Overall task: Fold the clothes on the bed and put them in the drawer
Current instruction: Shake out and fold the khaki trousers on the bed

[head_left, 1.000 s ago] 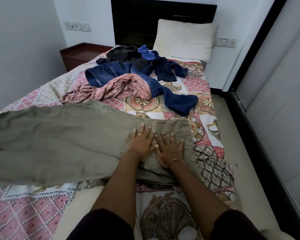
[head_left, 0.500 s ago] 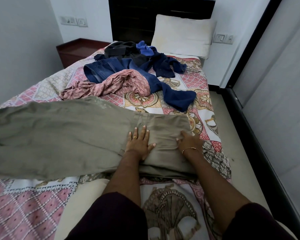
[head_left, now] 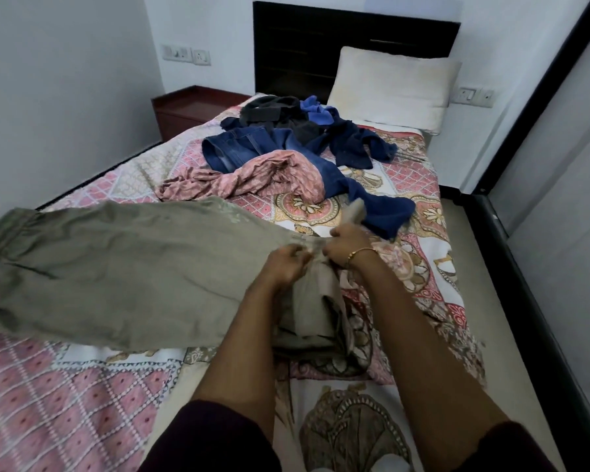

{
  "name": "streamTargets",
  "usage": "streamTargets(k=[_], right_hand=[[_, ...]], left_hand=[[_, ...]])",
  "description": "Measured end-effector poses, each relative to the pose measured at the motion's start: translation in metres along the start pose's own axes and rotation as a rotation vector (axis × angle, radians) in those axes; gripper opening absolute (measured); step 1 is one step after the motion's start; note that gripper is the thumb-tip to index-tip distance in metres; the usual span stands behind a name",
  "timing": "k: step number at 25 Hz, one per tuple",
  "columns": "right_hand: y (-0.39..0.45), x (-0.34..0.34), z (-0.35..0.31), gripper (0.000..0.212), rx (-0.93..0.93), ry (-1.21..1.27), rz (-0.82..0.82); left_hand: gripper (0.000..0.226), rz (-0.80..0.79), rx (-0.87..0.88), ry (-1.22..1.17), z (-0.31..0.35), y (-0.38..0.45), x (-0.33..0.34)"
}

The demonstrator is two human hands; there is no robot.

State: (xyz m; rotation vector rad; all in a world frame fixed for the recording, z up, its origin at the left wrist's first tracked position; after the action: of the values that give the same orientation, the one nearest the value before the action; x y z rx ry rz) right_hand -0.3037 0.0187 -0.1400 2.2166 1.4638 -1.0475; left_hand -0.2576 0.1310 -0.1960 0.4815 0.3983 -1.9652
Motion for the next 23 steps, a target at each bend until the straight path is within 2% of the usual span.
streamTargets(k=[3,5,8,9,10,11,12,14,15,17,20,21,23], right_hand=[[-0.005,0.041,-0.064,0.018,-0.119,-0.029,-0.054],[-0.006,0.073,-0.091,0.022,-0.135,0.066,-0.1],[-0.006,0.134,-0.112,0.034,-0.049,0.491,-0.391],[-0.005,0.151,-0.114,0.043,-0.017,0.604,-0.442],[-0.001,0.161,-0.111,0.052,-0.012,0.65,-0.407],[0.004,0.163,-0.105,0.055,-0.052,0.6,-0.291],[0.01,0.158,-0.096,0.054,-0.12,0.436,-0.121],[0.014,0.151,-0.071,0.048,-0.251,-0.052,0.165],[0.015,0.151,-0.057,0.048,-0.277,-0.228,0.202],[0.019,0.161,-0.03,0.049,-0.237,-0.427,0.096],[0.023,0.173,-0.01,0.053,-0.207,-0.561,-0.011],[0.025,0.174,-0.009,0.053,-0.203,-0.571,-0.002],[0.026,0.174,-0.01,0.054,-0.201,-0.583,0.015]], left_hand=[[0.043,0.011,-0.174,-0.613,0.006,-0.006,-0.047],[0.045,-0.024,-0.292,-0.809,-0.004,-0.013,-0.073],[0.037,0.011,-0.387,-0.644,-0.044,-0.019,-0.117],[0.033,0.011,-0.403,-0.576,-0.059,-0.022,-0.13],[0.025,0.013,-0.406,-0.503,-0.072,-0.025,-0.14],[0.016,0.015,-0.395,-0.406,-0.083,-0.029,-0.147],[0.014,0.037,-0.381,-0.301,-0.093,-0.031,-0.152],[0.024,0.125,-0.344,-0.198,-0.112,-0.03,-0.15],[0.027,0.166,-0.315,-0.192,-0.115,-0.031,-0.146],[0.029,0.226,-0.27,-0.204,-0.122,-0.028,-0.137],[0.028,0.288,-0.223,-0.154,-0.131,-0.026,-0.129],[0.033,0.32,-0.216,-0.068,-0.129,-0.024,-0.13],[0.05,0.396,-0.166,0.341,-0.114,-0.021,-0.133]])
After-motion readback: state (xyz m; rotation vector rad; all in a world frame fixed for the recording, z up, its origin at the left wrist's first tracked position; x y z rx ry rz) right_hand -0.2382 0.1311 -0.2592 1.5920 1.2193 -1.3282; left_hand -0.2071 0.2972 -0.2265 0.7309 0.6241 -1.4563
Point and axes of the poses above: each hand's wrist, its own y-axis towards the middle knuckle, its own x-axis out of the palm, z = x × y, the point moved 6 cm from there along y, towards the middle knuckle, and after that the axes turned 2 degrees about z, right-handed, at the moved point
